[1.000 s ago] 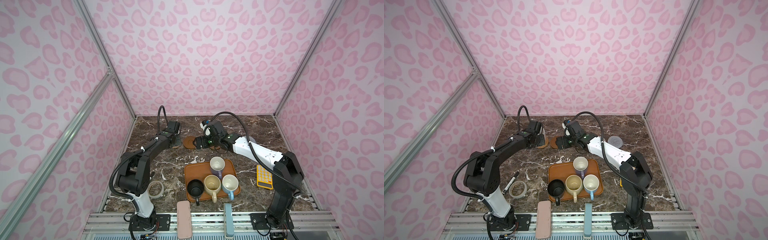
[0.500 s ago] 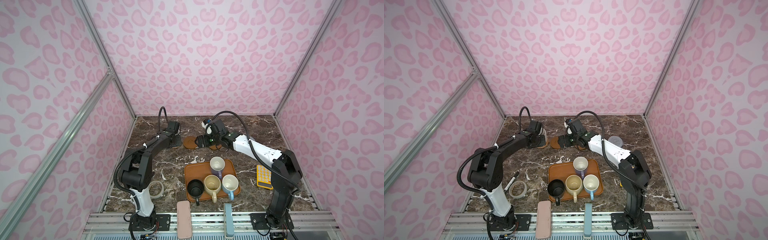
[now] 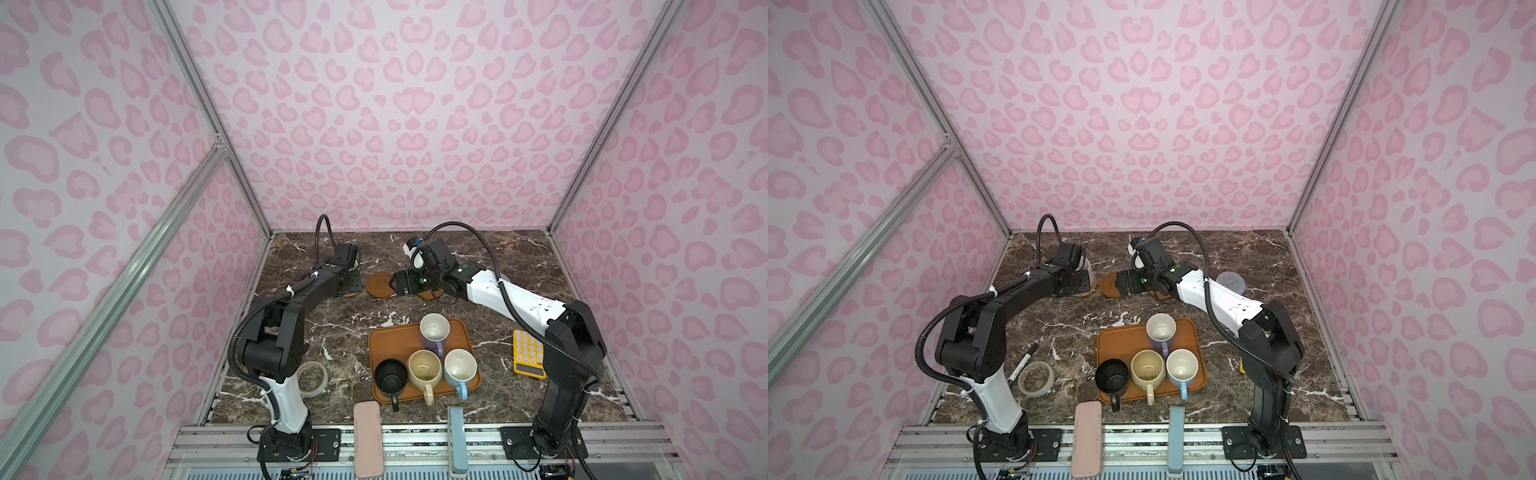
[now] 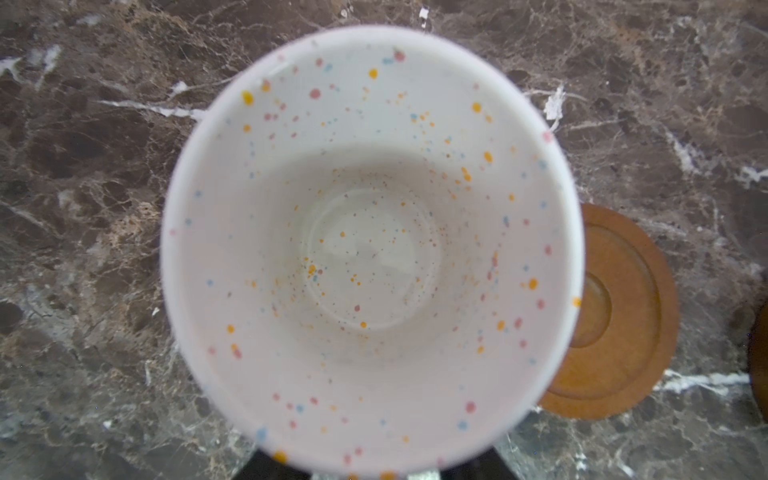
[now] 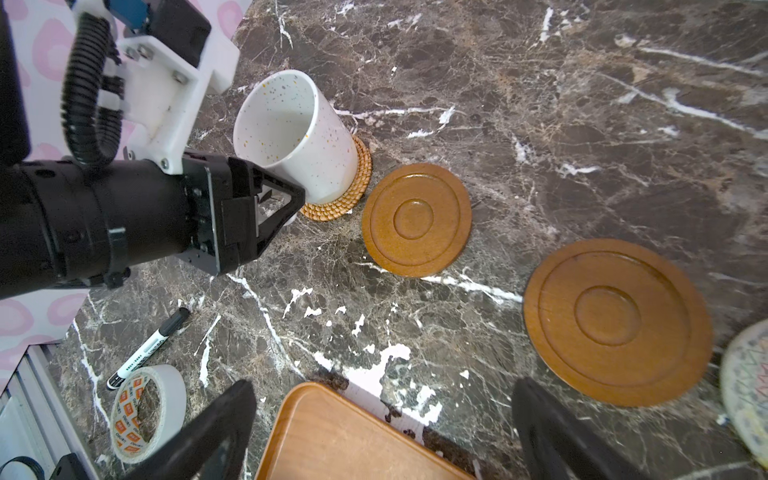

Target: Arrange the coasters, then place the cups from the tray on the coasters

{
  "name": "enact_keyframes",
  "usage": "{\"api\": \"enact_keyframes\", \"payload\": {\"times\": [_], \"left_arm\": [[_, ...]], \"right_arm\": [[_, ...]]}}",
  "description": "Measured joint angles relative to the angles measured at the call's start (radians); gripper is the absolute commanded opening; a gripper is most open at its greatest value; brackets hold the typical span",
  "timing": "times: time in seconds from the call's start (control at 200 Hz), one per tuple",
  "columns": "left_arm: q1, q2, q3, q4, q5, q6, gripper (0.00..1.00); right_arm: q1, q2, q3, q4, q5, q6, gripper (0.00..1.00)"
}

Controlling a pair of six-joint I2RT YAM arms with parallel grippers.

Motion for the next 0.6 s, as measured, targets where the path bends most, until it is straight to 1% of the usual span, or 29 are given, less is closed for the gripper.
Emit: {"api": "enact_keyframes", "payload": {"times": [0.025,0.1,0.215,0.24,0.37,0.445,0.505,0.6], "left_arm": [[0.000,0.000,-0.002,0.000,-0.001,-0.001,0.65],[0.001,-0.006,-0.017,-0.001,-0.003,-0.007,0.81],[0.001,-0.068,-0.043,-0.006,-0.003,-0.026,1.00],[0.001,-0.088,-0.050,-0.004,-0.004,-0.030,0.98],[-0.002,-0.193,-0.079,-0.008,-0.003,-0.059,0.98],[-0.006,-0.249,-0.097,-0.013,0.001,-0.075,0.98],[-0.012,-0.298,-0.115,-0.015,0.024,-0.088,0.98],[-0.027,-0.384,-0.160,-0.012,0.108,-0.103,0.98]], "right_arm": [[0.001,-0.007,-0.008,0.002,0.001,-0.002,0.99],[0.004,-0.032,-0.032,-0.016,0.016,-0.002,0.98],[0.019,-0.076,-0.053,-0.086,0.076,0.002,0.98],[0.025,-0.090,-0.059,-0.102,0.098,0.003,0.98],[0.048,-0.179,-0.101,-0.203,0.207,0.025,0.99],[0.051,-0.233,-0.145,-0.249,0.242,0.033,0.99],[0.050,-0.282,-0.197,-0.280,0.259,0.043,0.94],[0.055,-0.336,-0.267,-0.319,0.259,0.050,0.87]]}}
